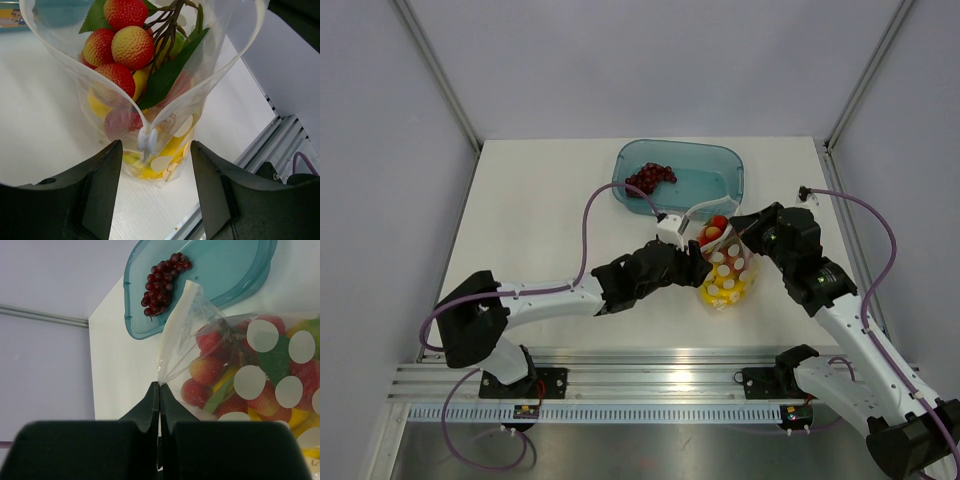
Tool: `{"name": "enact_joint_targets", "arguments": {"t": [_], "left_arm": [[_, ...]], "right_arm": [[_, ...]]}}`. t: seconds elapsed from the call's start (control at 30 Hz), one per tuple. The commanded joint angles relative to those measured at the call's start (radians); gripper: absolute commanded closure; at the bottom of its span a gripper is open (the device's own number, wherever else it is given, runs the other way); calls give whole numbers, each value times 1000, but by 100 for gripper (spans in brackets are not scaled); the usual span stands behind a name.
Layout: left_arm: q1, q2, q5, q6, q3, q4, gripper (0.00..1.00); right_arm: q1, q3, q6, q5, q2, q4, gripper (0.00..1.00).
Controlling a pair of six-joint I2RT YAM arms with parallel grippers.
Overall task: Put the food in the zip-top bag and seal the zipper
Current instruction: Zip the zipper food storage bag at the center of the board.
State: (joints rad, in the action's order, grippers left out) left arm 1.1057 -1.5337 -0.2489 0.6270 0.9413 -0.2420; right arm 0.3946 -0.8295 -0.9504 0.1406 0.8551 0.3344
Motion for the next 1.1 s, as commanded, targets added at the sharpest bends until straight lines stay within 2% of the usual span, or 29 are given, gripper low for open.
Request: {"name": "enact_joint_targets", "arguments": {"t": [0.0,0.23,0.27,0.37,0.43,0.53,0.57,0.63,0.67,0.7,0.77,0.8,0.9,1.07], "left_arm": [[-4,-16,13,5,47,-76,42],[-6,-49,2,-9,88,-51,57],[-7,-51,-1,-10,94,-49,64],[-10,-60,-10,-16,126,-11,79],[-13,-60,-23,-21,142,21,99],[-26,-40,-24,-32,137,29,100],[-35,-11,-23,-41,128,24,100],[-52,21,20,-67,102,0,100],[-76,47,51,-94,97,-5,100],[-95,55,156,-113,102,-8,100],[-153,57,293,-162,126,1,100],[-170,46,427,-179,142,10,100],[-236,17,641,-254,223,76,100],[-351,1,917,-334,267,92,100]], "right_arm": [[1,0,-21,14,-8,-90,100],[3,9,-25,5,-14,-89,100],[1,9,-25,7,-16,-87,100],[1,13,-24,8,-22,-80,100],[1,16,-24,10,-30,-69,100],[1,20,-18,14,-40,-43,99],[1,18,-10,14,-45,-32,96],[1,10,24,23,-60,7,75],[3,6,42,27,-68,26,67],[1,-3,64,30,-80,67,52],[1,-45,149,50,-87,118,42],[1,-63,182,60,-88,147,38],[1,-181,361,91,-77,276,31],[1,-313,534,79,-50,374,27]]}}
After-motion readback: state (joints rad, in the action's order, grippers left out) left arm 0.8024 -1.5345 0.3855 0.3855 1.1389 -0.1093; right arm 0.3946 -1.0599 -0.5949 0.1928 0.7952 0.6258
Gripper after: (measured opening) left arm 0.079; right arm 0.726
